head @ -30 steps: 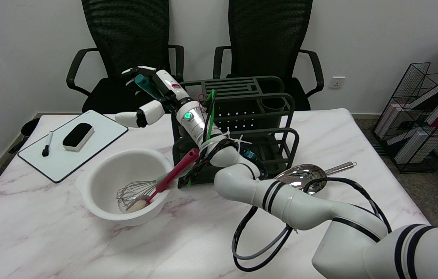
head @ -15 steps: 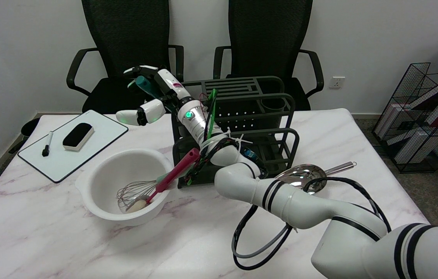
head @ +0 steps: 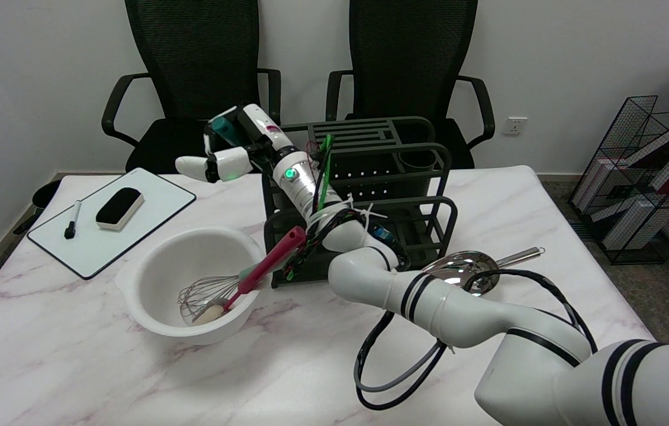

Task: Pick up the blue sponge bottle brush.

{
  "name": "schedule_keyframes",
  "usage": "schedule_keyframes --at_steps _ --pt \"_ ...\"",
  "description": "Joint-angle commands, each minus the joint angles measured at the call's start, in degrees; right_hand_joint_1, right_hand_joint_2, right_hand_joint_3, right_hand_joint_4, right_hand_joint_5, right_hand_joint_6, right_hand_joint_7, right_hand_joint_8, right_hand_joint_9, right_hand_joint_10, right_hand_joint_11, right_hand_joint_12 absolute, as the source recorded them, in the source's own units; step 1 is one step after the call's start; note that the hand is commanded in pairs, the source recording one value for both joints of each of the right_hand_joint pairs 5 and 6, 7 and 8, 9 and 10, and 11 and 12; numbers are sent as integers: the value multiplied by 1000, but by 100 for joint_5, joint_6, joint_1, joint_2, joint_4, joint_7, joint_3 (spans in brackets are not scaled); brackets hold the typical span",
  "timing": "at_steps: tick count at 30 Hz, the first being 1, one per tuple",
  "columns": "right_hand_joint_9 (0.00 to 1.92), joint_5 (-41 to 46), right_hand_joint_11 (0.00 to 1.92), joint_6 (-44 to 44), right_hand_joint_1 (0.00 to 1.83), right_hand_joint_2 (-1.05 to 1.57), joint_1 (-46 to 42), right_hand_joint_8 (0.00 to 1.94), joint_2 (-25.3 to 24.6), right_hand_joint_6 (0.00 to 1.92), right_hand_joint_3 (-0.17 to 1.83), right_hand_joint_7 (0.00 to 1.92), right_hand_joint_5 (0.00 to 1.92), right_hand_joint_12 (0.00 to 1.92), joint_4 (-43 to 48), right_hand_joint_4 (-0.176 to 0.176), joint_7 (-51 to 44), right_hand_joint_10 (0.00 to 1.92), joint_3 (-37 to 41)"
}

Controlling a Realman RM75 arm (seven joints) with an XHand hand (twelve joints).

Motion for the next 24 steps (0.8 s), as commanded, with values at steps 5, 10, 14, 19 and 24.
schedule_keyframes --at_steps 5,10,14,19,24 --pt "1089 4 1433 60 970 268 88 1199 -8 1582 788 1199 1582 1433 -40 0 0 1089 58" --pt "1185 4 1438 51 966 383 185 1296 -16 1625 764 1296 1625 1438 -65 0 0 1185 58" --pt "1336 4 1480 58 960 479 257 1415 -16 1673 757 1415 1673 1480 -65 0 0 1336 58" --pt "1468 4 1522 59 956 560 313 1477 -24 1696 765 1477 1696 1522 -49 0 0 1468 58" --pt "1501 4 1528 59 953 606 322 1529 -24 1695 768 1529 1695 1528 -18 0 0 1501 58"
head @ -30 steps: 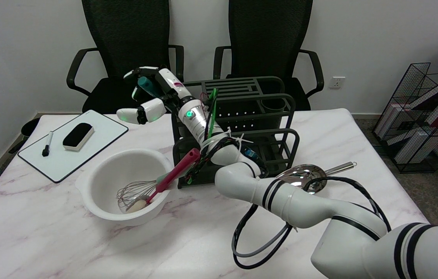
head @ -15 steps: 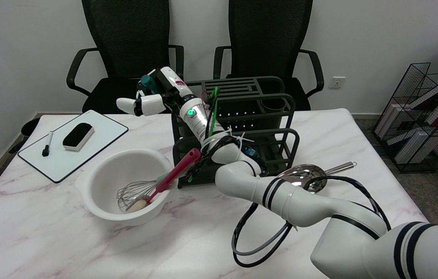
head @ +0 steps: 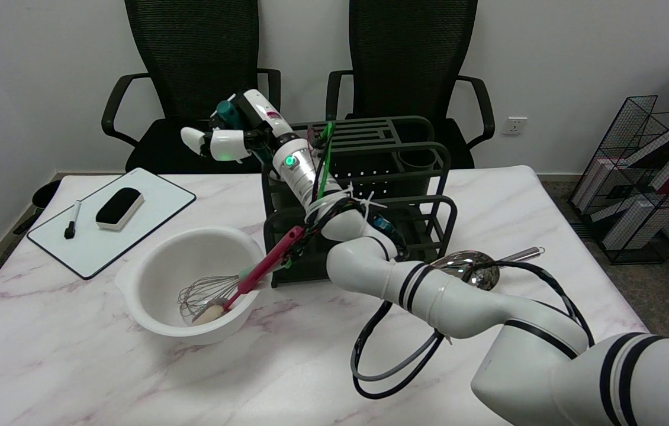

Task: Pick up the blue sponge bottle brush.

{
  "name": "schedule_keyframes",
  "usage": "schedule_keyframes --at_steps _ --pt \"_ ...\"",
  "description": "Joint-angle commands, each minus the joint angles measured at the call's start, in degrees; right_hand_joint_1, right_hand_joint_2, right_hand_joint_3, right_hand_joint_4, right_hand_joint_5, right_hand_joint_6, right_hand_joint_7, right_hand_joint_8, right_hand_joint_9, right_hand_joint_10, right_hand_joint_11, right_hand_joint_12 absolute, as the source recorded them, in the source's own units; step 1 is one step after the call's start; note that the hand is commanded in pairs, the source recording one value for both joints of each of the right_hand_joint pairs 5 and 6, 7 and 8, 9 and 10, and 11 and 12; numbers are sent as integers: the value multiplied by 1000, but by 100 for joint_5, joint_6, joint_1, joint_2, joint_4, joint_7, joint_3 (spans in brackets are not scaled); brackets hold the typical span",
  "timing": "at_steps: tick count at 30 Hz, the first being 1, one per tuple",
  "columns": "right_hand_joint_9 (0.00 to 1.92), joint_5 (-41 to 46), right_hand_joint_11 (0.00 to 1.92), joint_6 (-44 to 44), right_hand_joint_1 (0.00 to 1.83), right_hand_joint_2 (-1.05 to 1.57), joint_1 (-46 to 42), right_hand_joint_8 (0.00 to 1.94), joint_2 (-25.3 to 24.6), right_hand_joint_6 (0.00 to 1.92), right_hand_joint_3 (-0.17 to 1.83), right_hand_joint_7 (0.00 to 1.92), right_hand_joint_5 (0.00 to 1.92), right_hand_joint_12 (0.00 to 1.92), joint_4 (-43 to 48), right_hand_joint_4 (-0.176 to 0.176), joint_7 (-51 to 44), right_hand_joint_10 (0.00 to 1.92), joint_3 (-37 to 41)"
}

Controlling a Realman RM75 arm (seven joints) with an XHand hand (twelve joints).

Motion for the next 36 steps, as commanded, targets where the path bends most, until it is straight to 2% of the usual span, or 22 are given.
schedule_keyframes --at_steps 1,6,7,11,16,29,36 --pt "1505 0 1528 11 952 610 136 1536 -14 1695 768 1536 1695 1528 44 0 0 1505 9" --pt "1590 0 1538 19 947 694 136 1670 -6 1693 753 1670 1693 1538 70 0 0 1590 9" --pt "1640 0 1541 19 944 760 136 1762 -6 1714 751 1762 1714 1541 70 0 0 1640 9" --pt "1752 0 1616 19 942 923 128 1920 -6 1808 756 1920 1808 1616 78 0 0 1752 9" --pt "1837 0 1688 19 965 997 105 1920 2 1920 755 1920 1920 1688 116 0 0 1837 9" --pt "1875 202 1730 43 925 1216 88 1920 18 1920 764 1920 1920 1730 103 0 78 1875 25" --pt "1888 629 1738 -36 935 1234 167 1920 120 1920 765 1920 1920 1738 -2 0 753 1888 72"
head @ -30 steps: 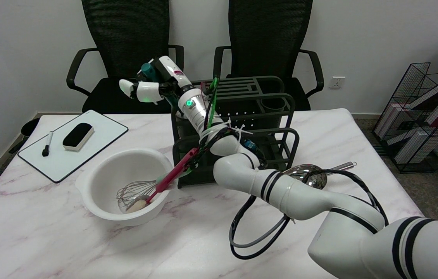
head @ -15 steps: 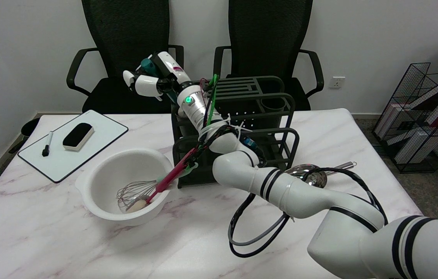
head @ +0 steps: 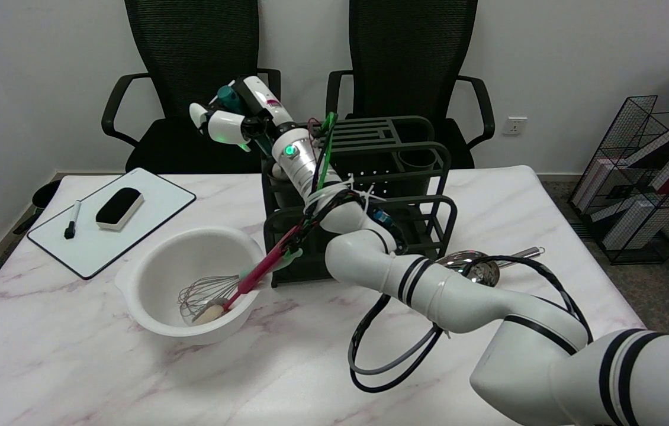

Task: Pick up the blue sponge bottle brush.

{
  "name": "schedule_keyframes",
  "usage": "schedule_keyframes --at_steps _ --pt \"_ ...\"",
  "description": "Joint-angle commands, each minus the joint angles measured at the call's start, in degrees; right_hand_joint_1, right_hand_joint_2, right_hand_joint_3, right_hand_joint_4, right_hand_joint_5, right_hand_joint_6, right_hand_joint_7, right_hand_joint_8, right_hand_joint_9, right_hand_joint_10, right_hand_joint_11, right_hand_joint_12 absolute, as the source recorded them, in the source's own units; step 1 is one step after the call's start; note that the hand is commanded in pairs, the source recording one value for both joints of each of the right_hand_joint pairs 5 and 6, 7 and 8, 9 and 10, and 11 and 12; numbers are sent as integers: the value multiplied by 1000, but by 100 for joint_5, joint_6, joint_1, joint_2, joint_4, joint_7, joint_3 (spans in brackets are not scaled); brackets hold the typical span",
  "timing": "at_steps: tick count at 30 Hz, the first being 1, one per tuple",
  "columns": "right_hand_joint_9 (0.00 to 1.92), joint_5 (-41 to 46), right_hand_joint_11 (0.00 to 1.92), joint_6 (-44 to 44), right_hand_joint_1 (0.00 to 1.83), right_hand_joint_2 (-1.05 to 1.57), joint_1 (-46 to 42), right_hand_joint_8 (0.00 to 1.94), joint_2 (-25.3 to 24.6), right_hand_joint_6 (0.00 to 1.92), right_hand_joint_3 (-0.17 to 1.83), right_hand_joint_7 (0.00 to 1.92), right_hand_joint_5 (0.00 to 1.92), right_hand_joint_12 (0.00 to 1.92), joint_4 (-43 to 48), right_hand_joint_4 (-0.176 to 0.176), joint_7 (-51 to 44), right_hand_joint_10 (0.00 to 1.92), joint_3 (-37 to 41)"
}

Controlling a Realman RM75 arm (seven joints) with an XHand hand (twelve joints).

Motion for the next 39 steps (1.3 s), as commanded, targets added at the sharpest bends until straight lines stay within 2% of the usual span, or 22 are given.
schedule_keyframes --at_steps 1,9,25,39 --pt "1892 573 1741 -67 921 1236 78 1920 148 1920 763 1920 1920 1741 -100 0 761 1892 70" --pt "1915 839 1772 -286 955 1249 212 1920 341 1920 750 1920 1920 1772 85 0 923 1915 143" --pt "1920 839 1776 -467 958 1264 366 1920 310 1920 744 1920 1920 1776 148 0 981 1920 80" --pt "1920 894 1783 -466 956 1276 423 1920 430 1920 740 1920 1920 1783 572 0 1076 1920 143"
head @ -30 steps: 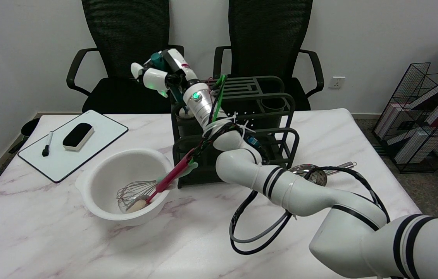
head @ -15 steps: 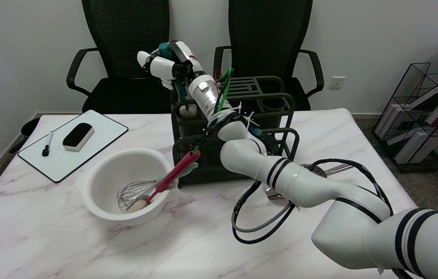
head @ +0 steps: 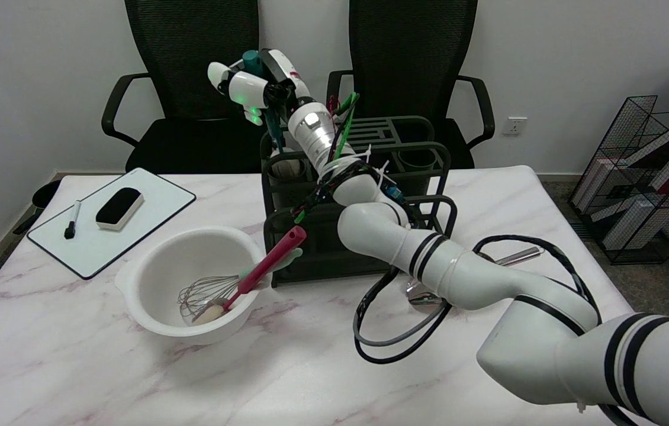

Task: Pick up the blue sponge bottle brush.

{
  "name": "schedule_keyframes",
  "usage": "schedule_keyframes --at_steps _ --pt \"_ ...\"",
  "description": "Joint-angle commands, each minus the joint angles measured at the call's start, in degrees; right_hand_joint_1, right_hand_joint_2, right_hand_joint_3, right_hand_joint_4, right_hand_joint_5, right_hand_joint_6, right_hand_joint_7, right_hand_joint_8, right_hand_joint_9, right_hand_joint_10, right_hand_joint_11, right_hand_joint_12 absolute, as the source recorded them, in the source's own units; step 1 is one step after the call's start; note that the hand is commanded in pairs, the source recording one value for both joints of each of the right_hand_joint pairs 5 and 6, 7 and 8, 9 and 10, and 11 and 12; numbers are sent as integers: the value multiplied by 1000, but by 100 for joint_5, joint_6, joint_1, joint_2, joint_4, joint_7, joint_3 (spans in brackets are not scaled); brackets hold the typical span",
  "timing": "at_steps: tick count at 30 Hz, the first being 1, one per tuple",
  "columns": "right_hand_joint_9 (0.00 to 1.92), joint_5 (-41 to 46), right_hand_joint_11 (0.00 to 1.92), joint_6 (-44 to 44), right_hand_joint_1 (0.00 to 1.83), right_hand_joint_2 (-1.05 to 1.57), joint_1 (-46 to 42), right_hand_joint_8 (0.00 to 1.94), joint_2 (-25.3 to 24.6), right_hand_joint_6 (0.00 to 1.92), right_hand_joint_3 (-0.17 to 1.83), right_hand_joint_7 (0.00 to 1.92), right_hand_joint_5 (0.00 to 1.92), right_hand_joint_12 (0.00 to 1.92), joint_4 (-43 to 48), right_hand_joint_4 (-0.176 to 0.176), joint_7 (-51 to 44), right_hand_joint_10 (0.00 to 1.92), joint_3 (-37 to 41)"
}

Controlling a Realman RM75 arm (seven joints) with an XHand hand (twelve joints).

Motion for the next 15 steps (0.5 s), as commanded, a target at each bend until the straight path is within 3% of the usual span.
schedule_keyframes --at_steps 1,15 --pt "1920 109 1784 -74 955 1280 109 1920 110 1920 740 1920 1920 1784 385 0 195 1920 49" --pt "1920 101 1811 -42 949 1300 108 1920 365 1920 736 1920 1920 1811 973 0 203 1920 65"
